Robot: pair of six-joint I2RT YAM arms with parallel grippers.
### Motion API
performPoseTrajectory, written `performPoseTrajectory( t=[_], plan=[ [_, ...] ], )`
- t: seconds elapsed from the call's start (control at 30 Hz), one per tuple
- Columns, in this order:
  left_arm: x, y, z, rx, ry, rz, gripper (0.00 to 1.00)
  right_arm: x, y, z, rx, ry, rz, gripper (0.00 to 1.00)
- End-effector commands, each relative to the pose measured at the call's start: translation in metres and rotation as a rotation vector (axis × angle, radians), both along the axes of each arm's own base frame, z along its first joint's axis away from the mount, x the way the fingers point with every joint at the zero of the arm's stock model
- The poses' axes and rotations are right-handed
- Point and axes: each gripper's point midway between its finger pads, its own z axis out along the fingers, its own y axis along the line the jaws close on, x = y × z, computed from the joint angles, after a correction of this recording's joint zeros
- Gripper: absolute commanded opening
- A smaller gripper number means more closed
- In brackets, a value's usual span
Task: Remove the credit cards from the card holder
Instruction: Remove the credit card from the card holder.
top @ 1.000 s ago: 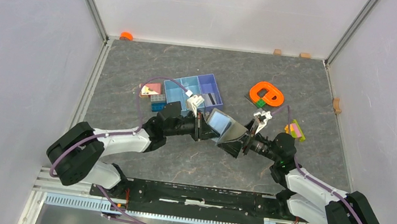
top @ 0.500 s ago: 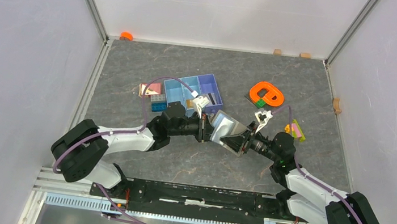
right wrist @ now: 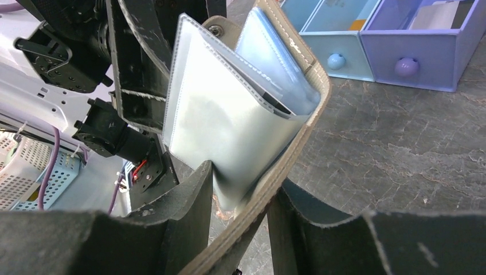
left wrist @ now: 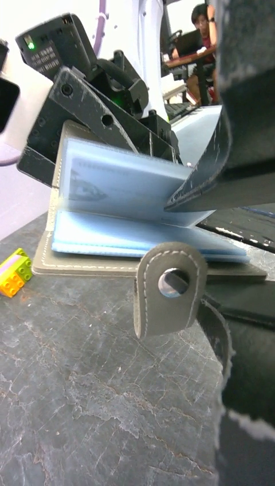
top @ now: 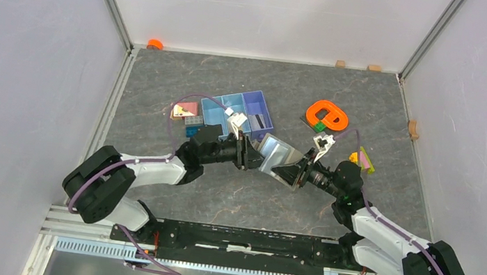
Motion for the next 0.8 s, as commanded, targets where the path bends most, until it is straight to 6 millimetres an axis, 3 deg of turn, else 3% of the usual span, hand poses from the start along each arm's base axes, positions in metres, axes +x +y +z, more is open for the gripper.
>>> performPoseTrajectory(
  t=[0.0,0.5,0.57,0.67,0.77],
  plan=[
    [-0.013,0.003,0.053,-0.205,-0.066,-0.071,0.53,0.008,-0.001,0.016,0.014,-0.051,-0.014,0.06],
    [-0.026,0.018,0.082,-0.356,-0.124,-0.117,0.73,-0.003,0.004,0.025,0.077,-0.045,0.062,0.06],
    [-0.025,0.016,0.078,-0.341,-0.115,-0.121,0.66,-0.004,0.004,0.026,0.081,-0.048,0.065,0.06],
    [-0.020,0.012,0.071,-0.314,-0.091,-0.113,0.42,-0.005,0.004,0.029,0.088,-0.056,0.073,0.06],
    [-0.014,0.011,0.063,-0.276,-0.074,-0.089,0.33,-0.006,0.004,0.029,0.091,-0.059,0.077,0.06]
  ],
)
